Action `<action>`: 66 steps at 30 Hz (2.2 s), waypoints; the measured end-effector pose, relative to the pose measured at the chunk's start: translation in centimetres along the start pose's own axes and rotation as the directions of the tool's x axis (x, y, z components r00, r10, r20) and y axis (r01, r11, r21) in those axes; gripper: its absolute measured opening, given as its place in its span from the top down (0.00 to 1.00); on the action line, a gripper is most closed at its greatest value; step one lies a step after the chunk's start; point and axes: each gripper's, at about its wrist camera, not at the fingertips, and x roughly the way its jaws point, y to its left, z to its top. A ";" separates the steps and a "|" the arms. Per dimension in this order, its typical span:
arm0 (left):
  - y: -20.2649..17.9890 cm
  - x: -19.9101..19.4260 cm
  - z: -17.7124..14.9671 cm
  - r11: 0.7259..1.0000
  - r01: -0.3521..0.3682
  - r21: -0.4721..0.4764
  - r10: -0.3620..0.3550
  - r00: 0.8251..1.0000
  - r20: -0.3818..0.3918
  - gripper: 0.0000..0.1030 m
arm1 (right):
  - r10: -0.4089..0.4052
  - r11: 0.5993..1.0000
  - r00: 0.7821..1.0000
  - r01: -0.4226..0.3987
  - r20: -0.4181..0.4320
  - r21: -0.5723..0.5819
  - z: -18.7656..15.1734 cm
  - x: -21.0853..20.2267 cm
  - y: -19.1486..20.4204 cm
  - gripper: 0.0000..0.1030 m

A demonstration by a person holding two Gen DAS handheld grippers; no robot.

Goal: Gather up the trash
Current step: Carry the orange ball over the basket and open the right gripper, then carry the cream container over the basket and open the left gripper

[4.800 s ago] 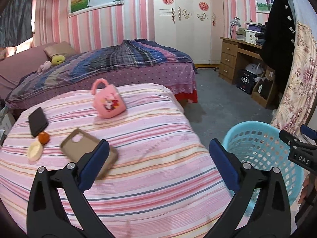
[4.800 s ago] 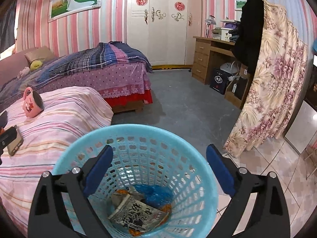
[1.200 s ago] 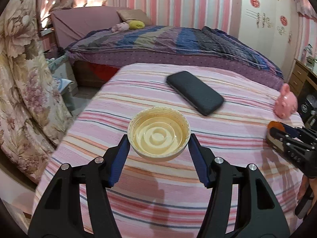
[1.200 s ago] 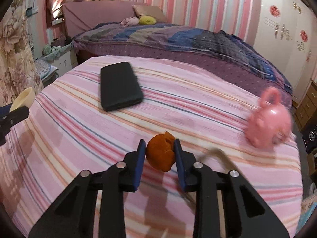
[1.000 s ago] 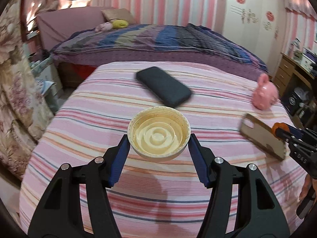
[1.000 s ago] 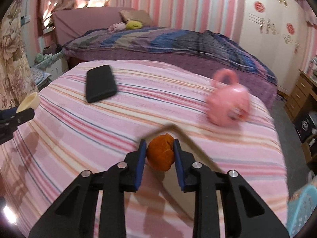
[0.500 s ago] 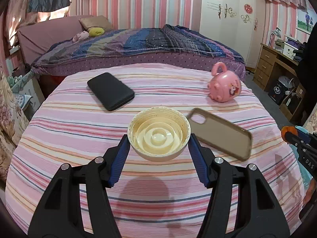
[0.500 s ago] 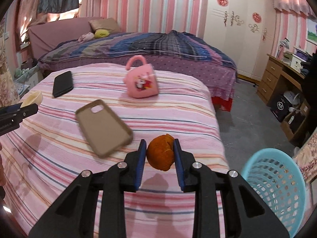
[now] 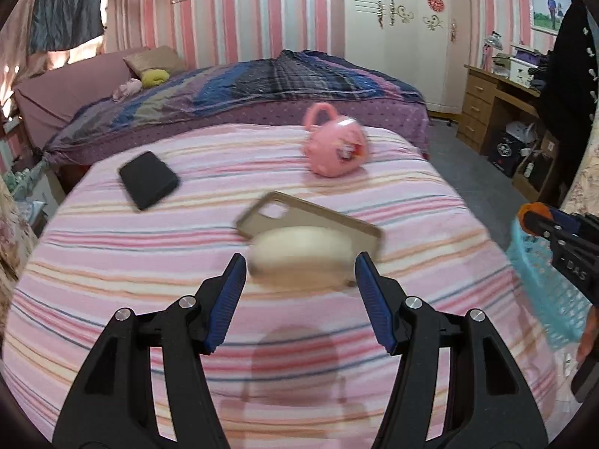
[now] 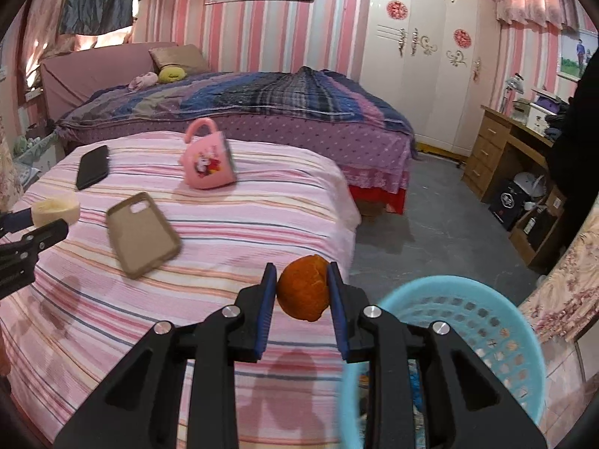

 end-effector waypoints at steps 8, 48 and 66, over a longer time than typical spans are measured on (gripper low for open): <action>-6.8 -0.6 0.1 0.997 0.049 0.054 -0.050 0.999 0.017 0.42 | -0.100 0.995 0.995 0.100 0.005 0.028 -1.5 -1.3 -5.9 0.73; -1.7 7.3 -1.3 0.998 -0.010 -0.063 -0.003 0.980 -0.200 0.41 | -0.187 0.973 0.982 0.182 0.025 0.144 -4.0 -2.8 -13.7 0.21; -19.4 1.4 -0.5 0.967 0.221 0.128 -0.211 0.974 -0.083 0.41 | -0.296 0.929 0.955 0.280 0.031 0.242 -4.5 -3.8 -17.0 0.21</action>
